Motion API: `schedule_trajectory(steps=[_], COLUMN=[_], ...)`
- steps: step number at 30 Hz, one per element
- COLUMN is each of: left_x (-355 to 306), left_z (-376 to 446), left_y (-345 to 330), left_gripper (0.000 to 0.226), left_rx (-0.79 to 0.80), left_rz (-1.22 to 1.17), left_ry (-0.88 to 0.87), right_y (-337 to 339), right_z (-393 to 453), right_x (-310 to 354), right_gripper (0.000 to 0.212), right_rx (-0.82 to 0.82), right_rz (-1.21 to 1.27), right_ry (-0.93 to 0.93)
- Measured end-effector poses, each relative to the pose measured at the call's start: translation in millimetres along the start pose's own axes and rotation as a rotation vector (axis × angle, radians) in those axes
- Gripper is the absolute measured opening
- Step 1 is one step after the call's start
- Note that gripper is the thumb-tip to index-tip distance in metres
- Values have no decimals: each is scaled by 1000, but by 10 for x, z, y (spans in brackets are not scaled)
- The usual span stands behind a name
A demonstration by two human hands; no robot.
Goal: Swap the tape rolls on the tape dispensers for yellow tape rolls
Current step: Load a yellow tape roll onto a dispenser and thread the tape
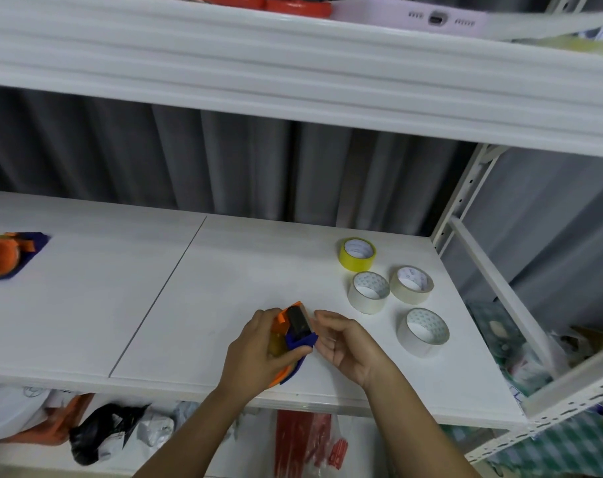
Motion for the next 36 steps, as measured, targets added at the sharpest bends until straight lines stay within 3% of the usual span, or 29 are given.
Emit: schedule_trajectory(steps=[10, 14, 28, 32, 36], left_x=[-24, -18, -85, -63, -56], left_z=[75, 94, 160, 142, 118], left_y=[-80, -121, -196, -187, -193], left_gripper=[70, 70, 77, 78, 77], left_rx=[64, 91, 133, 118, 123], left_rz=[72, 102, 184, 149, 137], left_ry=[-26, -19, -57, -38, -36], right_y=[-3, 38, 149, 390, 669], right_z=[69, 74, 209, 297, 216], right_x=[-50, 5, -20, -73, -54], right_gripper=[42, 32, 39, 38, 16], right_rx=[52, 19, 32, -78, -216], right_rz=[110, 160, 241, 226, 76], right_ry=[-80, -70, -77, -52, 79])
Point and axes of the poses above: each hand's wrist, its own z-axis towards the middle knuckle, its own y-axis out of the back of the hand, x = y × z, the point moved 9 cm from there along z, towards the middle knuckle, and after that the axes turned 12 degrees about -y, right-handed, at the moved point
